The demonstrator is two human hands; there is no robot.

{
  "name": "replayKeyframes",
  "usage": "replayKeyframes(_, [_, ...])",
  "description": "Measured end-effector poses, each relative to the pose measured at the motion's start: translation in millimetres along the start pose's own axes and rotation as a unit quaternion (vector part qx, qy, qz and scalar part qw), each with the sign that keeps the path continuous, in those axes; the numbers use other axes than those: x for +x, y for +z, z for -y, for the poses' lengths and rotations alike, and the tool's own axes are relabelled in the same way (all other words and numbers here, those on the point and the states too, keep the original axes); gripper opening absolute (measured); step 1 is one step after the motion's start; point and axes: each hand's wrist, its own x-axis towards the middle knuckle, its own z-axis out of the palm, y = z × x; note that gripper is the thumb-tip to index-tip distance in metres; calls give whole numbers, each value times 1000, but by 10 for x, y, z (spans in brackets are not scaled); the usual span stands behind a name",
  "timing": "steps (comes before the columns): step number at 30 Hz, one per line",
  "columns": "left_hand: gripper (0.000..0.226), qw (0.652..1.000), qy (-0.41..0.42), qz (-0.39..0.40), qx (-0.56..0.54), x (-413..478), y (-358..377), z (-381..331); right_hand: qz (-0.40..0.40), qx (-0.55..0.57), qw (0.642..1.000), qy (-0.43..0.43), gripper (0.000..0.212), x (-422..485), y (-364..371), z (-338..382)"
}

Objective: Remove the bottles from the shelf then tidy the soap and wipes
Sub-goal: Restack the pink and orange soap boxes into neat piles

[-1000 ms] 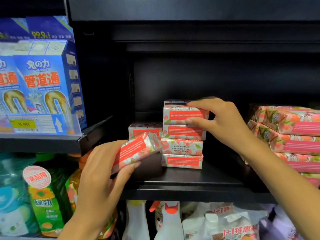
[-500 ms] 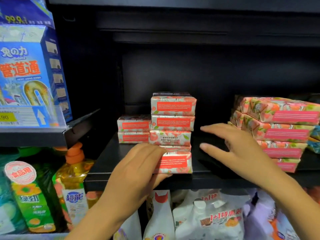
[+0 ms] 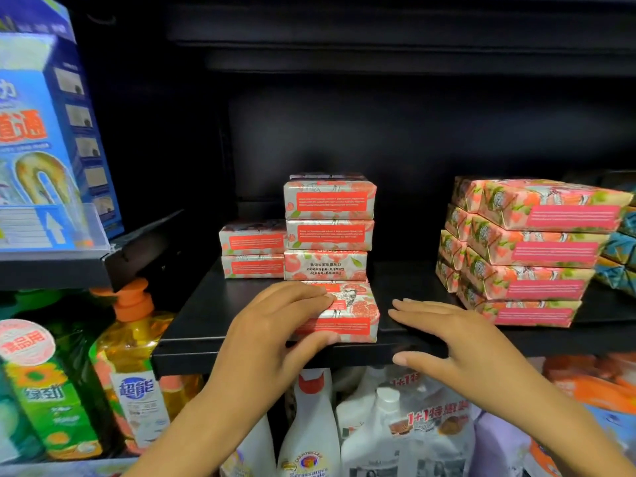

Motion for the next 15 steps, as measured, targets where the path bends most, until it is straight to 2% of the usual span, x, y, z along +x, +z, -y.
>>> replayKeyframes(15, [39, 997, -73, 14, 19, 161, 80, -31, -22, 13, 1000, -12, 62, -9, 14, -16])
